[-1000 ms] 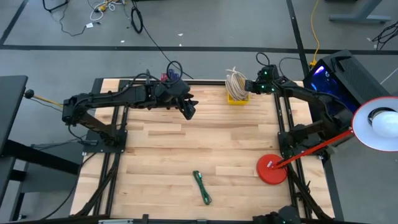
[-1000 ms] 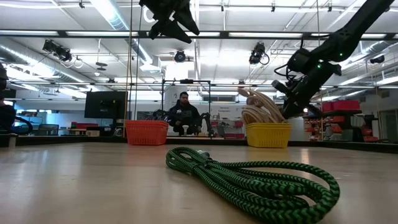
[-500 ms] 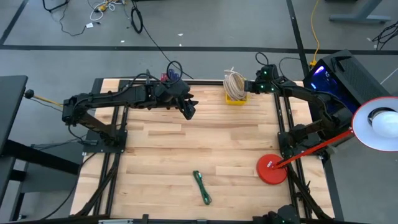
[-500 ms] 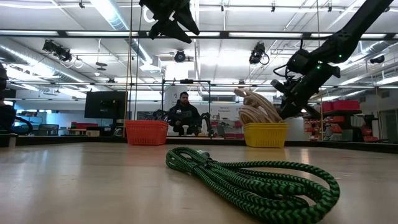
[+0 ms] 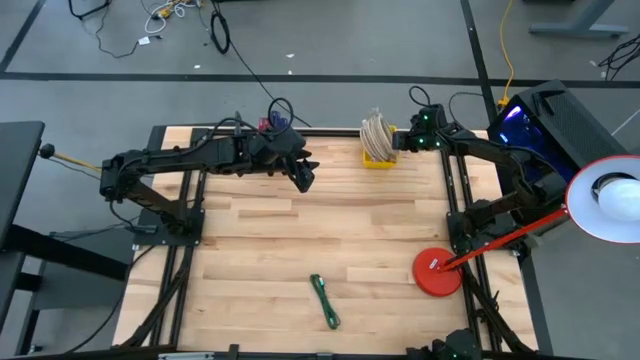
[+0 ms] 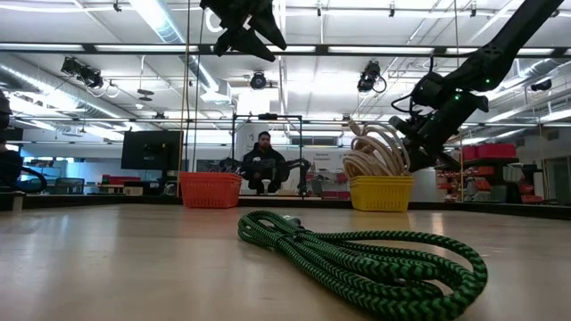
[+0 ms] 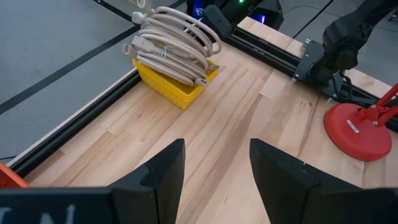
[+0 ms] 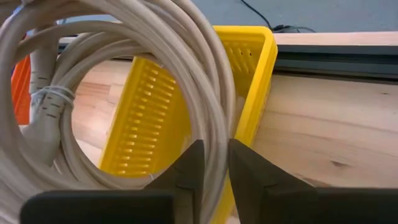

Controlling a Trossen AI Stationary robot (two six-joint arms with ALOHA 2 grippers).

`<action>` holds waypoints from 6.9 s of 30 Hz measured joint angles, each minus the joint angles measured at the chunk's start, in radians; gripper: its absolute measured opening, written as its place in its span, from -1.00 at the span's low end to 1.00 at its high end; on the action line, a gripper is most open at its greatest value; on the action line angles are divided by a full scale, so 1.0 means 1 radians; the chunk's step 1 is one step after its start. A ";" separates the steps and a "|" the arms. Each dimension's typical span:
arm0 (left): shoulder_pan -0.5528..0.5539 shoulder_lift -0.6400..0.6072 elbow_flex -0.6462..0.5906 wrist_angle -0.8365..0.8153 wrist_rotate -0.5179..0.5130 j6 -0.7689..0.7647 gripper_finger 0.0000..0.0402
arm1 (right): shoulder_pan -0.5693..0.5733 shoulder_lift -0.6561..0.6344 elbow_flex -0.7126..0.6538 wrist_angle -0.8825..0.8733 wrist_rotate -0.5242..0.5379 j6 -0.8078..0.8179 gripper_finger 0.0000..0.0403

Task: Pick & Place USB Port
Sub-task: Put the brown HDMI cable into the yellow bin, then put the green charger cable into the orange bin

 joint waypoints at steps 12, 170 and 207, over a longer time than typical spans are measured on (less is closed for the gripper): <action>0.000 0.000 0.000 0.002 0.000 0.000 -0.07 | 0.000 0.000 0.000 0.010 -0.007 0.015 -0.24; -0.236 0.380 -0.002 -0.326 0.211 0.504 -0.91 | 0.944 -0.361 0.144 0.164 0.431 0.089 -0.48; 0.537 -0.128 -0.489 0.110 0.053 -0.183 -0.91 | 0.934 -0.362 0.144 0.159 0.340 0.042 -0.48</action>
